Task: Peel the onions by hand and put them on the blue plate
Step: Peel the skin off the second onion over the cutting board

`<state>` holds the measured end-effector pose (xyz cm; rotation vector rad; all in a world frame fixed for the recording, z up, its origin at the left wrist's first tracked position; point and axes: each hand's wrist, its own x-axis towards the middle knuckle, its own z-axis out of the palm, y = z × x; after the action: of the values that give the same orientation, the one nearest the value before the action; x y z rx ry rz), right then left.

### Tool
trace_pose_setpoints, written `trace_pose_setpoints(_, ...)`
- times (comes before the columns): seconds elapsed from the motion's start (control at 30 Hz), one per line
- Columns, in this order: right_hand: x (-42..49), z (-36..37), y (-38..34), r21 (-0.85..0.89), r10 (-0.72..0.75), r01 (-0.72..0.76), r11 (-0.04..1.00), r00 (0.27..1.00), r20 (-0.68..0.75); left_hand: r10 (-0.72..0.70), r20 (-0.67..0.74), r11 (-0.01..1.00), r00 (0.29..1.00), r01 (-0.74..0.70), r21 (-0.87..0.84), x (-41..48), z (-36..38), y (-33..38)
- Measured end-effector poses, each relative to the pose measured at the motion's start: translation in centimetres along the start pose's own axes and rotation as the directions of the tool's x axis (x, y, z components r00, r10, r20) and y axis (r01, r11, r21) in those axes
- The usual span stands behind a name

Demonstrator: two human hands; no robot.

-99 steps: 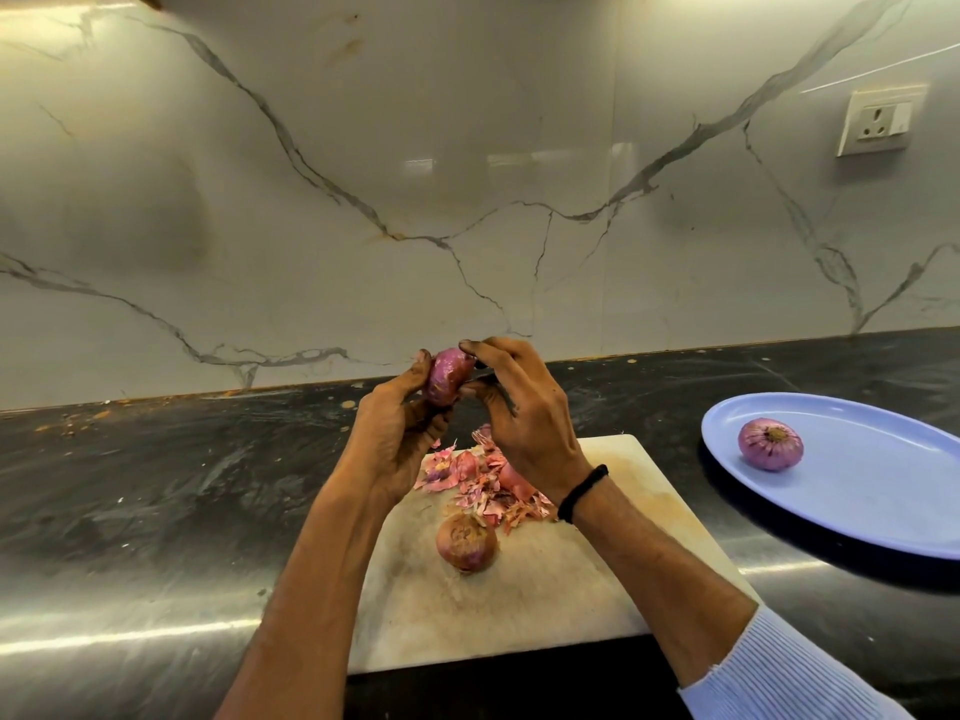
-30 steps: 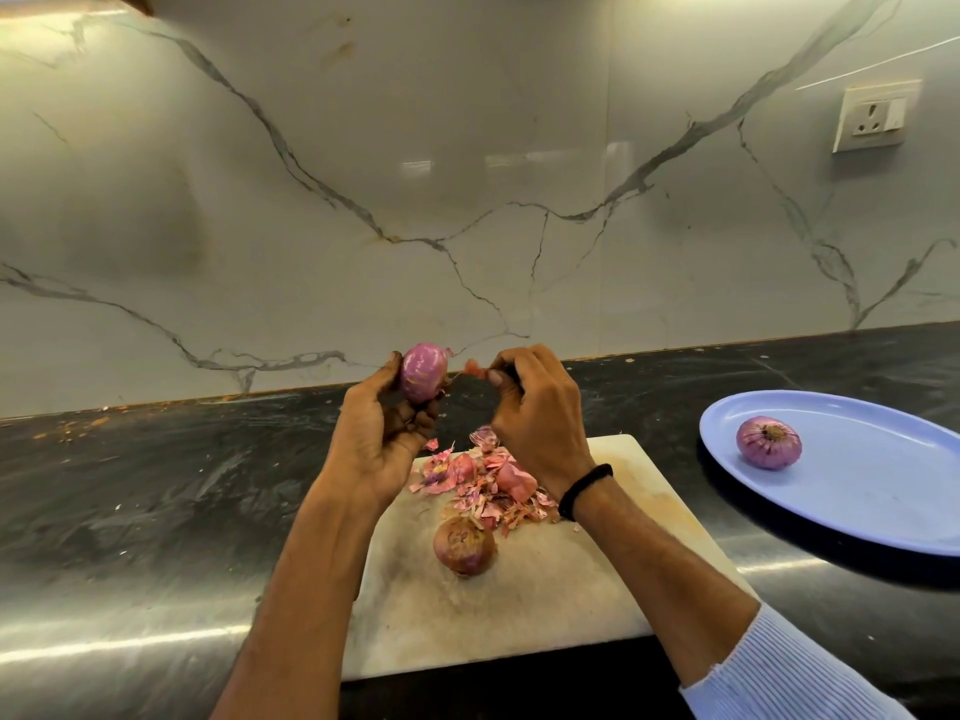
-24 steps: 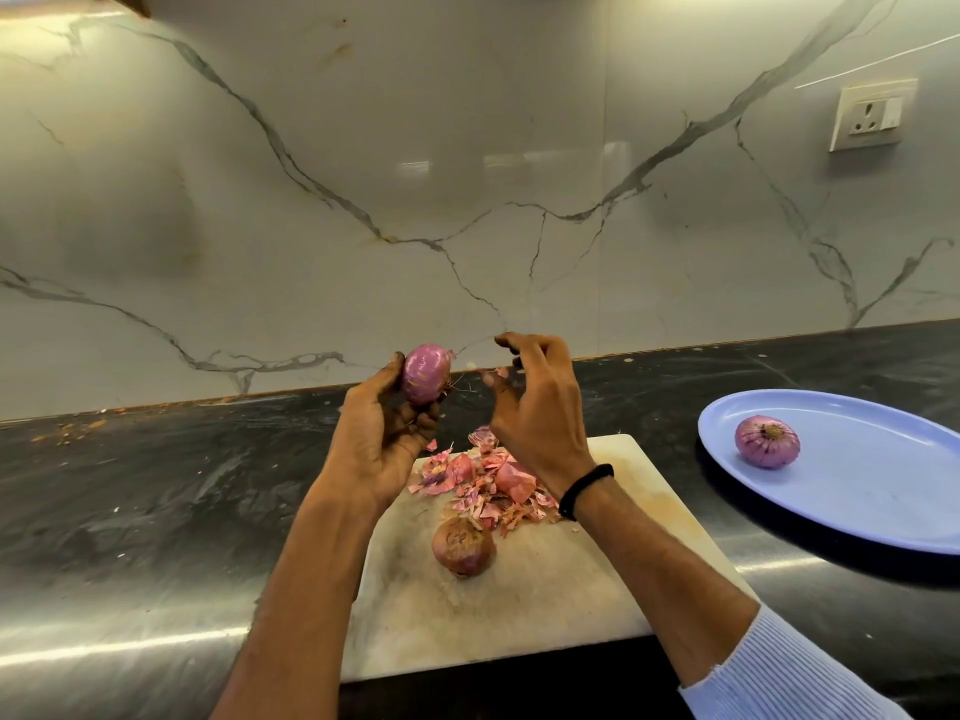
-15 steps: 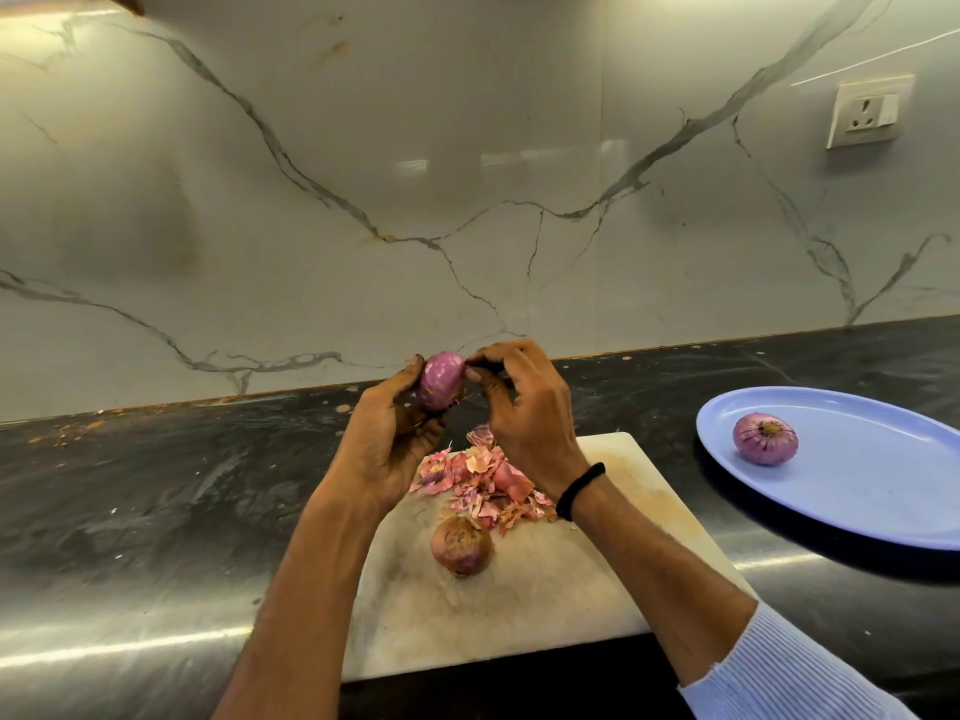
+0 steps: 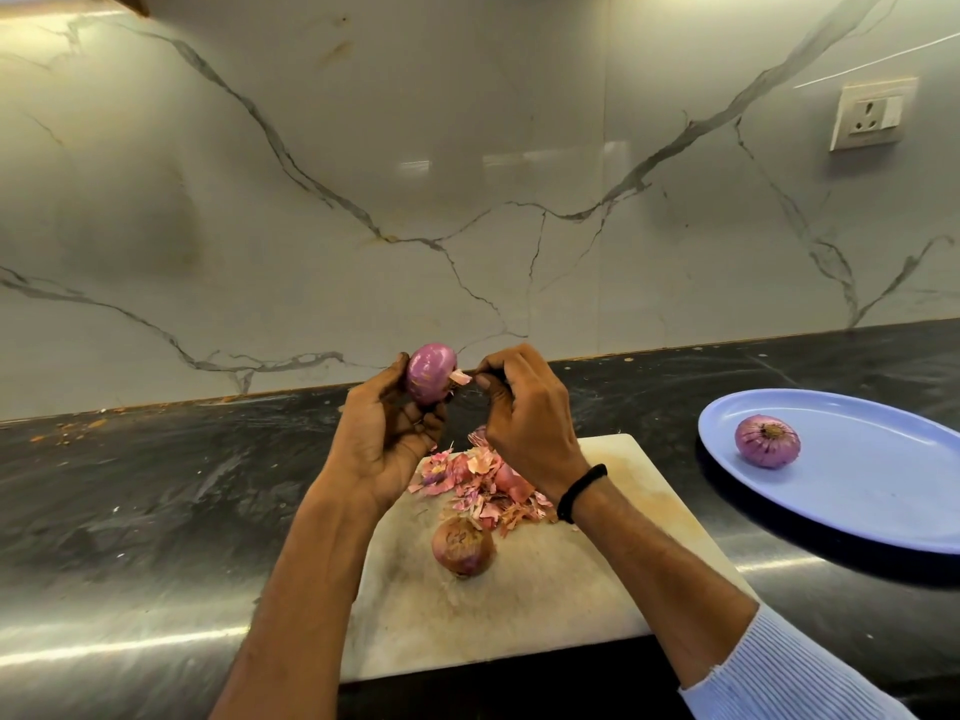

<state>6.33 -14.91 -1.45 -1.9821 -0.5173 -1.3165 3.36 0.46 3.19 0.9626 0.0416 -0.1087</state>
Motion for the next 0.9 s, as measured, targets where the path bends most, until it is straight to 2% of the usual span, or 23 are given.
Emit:
trace_pose_setpoints(0.2,0.3,-0.4,0.0,0.005,0.048,-0.048,0.999,0.998,-0.03,-0.024,0.019,0.998,1.0,0.025,-0.053,-0.1,-0.1,0.2)
trace_pose_setpoints(0.37,0.3,-0.6,-0.9,0.128,-0.009,-0.001,0.992,0.997,0.072,-0.006,0.011,1.0,1.0,0.006,-0.025,-0.1,0.0,0.0)
trace_pose_setpoints(0.6,0.1,-0.5,-0.6,0.051,-0.089,0.087,0.995,0.996,0.027,-0.003,0.013,0.998,1.0,0.002,0.062,-0.2,0.3,-0.4)
trace_pose_setpoints(0.9,0.0,-0.4,-1.1,0.154,0.1,-0.109,0.982,0.993,0.065,-0.018,0.051,1.0,0.999,0.017,0.013,-0.8,0.7,-0.5)
